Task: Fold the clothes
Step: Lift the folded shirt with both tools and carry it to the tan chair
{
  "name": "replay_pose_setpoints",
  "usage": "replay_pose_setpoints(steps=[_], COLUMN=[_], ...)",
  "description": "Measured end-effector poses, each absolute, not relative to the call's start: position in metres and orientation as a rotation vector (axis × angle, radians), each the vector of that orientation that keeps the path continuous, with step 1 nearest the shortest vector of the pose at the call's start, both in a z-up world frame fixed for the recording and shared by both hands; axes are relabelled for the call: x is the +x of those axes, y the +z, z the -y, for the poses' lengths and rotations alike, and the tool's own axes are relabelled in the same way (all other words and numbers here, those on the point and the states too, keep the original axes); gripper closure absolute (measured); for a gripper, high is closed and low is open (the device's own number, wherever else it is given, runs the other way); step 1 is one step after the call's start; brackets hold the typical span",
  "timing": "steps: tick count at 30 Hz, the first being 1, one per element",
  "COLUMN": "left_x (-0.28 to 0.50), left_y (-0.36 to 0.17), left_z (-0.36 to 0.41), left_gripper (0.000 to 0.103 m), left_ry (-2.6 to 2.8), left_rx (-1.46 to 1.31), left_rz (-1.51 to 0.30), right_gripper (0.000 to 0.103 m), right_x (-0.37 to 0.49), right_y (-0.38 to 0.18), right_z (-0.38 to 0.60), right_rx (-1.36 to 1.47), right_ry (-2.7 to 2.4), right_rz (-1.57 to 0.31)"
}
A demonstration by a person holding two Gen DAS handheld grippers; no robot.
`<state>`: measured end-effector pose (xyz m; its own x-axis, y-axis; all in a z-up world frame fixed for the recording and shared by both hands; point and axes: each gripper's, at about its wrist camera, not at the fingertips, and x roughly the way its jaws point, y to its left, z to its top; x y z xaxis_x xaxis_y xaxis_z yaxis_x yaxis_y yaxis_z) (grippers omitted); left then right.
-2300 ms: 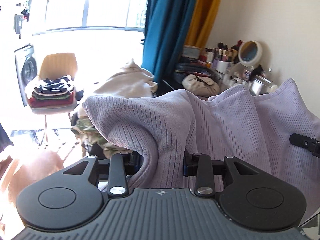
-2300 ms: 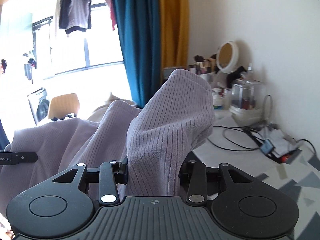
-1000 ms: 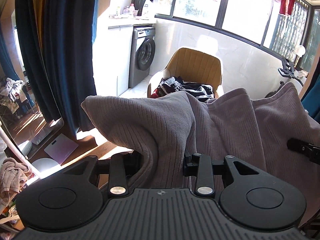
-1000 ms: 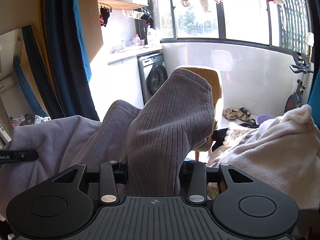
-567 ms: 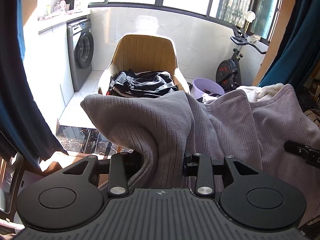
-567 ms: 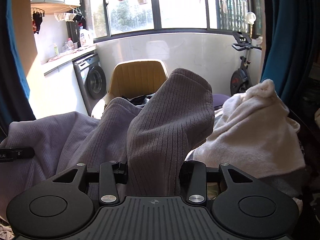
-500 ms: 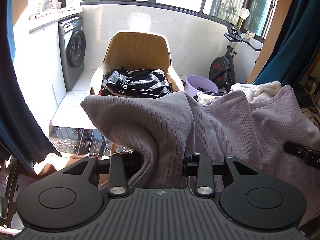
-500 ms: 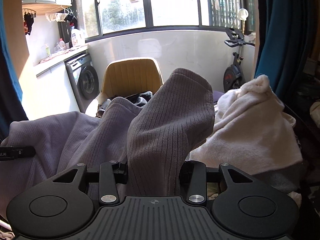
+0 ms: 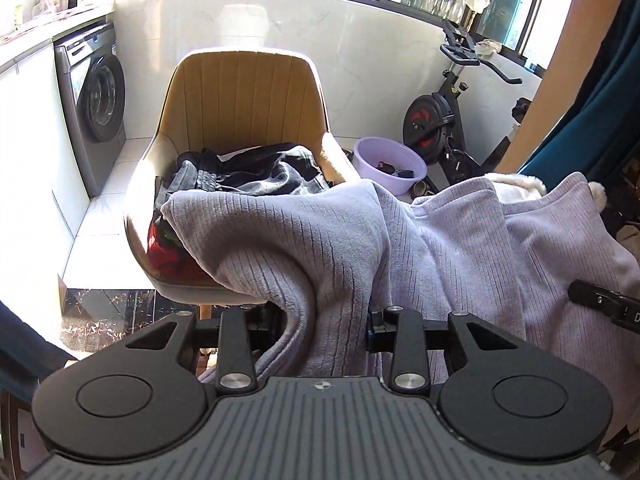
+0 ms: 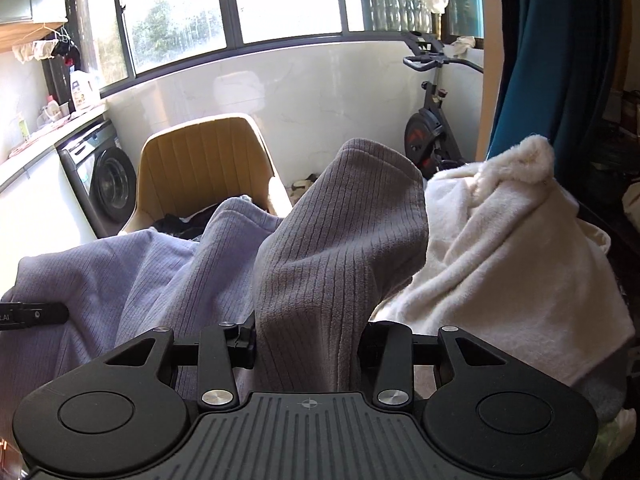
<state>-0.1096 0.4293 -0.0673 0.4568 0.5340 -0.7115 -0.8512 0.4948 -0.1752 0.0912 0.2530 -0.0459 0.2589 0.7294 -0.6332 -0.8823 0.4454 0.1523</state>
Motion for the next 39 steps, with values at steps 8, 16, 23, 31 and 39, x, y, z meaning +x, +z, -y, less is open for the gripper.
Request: replay_pose_setpoints(steps=[8, 16, 23, 31, 39], left_x=[-0.096, -0.097, -0.088, -0.071, -0.057], left_y=[-0.035, -0.044, -0.087, -0.164, -0.275], left_z=[-0.596, -0.770, -0.874, -0.932, -0.965], left_gripper=[0.067, 0.067, 0.066, 0.066, 0.065], left_ry=[1.027, 1.084, 1.063, 1.048, 1.113], left_rx=[-0.507, -0.510, -0.558, -0.654, -0.716], left_rz=[-0.559, -0.540, -0.642, -0.790, -0.993], right_gripper=[0.066, 0.066, 0.066, 0.066, 0.065], right_x=[0.165, 0.199, 0.208, 0.212, 0.229], right_y=[-0.018, -0.013, -0.052, -0.139, -0.266], right_z=[-0.463, -0.684, -0.816, -0.893, -0.940], right_rx=[-0.278, -0.288, -0.341, -0.447, -0.593], right_ry=[1.310, 1.412, 1.401, 1.378, 1.312], right_rz=[-0.641, -0.633, -0.714, -0.864, -1.030])
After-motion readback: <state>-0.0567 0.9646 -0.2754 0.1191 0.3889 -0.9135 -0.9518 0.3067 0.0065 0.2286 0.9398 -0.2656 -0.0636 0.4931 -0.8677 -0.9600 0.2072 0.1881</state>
